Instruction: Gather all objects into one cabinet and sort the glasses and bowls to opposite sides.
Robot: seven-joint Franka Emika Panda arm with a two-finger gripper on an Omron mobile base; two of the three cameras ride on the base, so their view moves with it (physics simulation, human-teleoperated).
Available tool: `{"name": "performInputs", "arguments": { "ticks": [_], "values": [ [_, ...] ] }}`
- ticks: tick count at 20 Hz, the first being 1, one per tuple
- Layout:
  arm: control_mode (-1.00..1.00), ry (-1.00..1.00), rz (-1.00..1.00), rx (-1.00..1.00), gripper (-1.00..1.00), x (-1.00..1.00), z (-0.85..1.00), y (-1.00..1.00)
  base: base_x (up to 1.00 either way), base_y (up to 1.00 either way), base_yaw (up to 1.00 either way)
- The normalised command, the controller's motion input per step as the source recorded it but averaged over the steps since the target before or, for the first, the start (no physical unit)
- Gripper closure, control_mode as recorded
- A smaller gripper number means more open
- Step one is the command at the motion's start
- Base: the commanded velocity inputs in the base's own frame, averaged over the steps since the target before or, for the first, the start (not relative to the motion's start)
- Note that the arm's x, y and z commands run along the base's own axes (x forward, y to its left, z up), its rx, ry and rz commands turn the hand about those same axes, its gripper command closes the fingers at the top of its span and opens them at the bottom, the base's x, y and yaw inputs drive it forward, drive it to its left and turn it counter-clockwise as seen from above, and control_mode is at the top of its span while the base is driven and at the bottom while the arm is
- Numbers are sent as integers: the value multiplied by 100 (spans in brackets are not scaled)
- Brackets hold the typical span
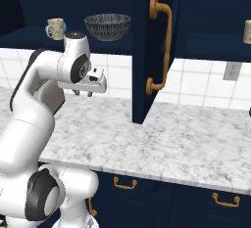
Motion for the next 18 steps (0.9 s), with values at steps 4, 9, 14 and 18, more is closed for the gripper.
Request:
{"name": "performInputs", "arguments": {
  "ticks": [4,9,14,18],
  "values": [
    [100,0,0,0,-100,0,0,0,-7,0,0],
    [100,0,0,0,-100,0,0,0,-43,0,0],
    [100,0,0,0,-100,0,0,0,-70,0,0],
    [100,0,0,0,-100,0,0,0,-72,0,0]
  ]
}}
